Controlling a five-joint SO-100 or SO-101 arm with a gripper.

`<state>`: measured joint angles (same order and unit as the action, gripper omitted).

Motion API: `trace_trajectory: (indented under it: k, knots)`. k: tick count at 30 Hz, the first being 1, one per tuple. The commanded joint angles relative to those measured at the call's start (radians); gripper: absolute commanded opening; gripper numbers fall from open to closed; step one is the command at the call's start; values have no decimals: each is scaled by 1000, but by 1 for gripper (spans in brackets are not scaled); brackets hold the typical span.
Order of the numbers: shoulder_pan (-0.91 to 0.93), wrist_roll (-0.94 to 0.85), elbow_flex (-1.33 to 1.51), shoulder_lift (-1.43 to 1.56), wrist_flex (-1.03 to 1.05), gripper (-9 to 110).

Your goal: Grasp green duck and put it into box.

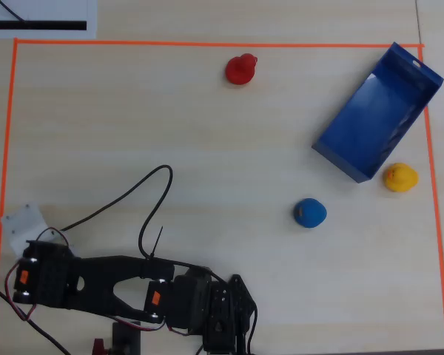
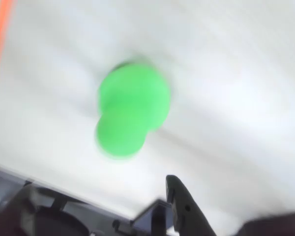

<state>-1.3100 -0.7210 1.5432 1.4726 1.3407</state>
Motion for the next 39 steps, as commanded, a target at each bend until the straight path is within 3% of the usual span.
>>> trace_trajectory:
  k: [1,23,39]
  knots:
    - [52,-12,-14,-25,-60,34]
    - [-8,137,-38,-114,-80,34]
    - [29,150,41,-183,-160,33]
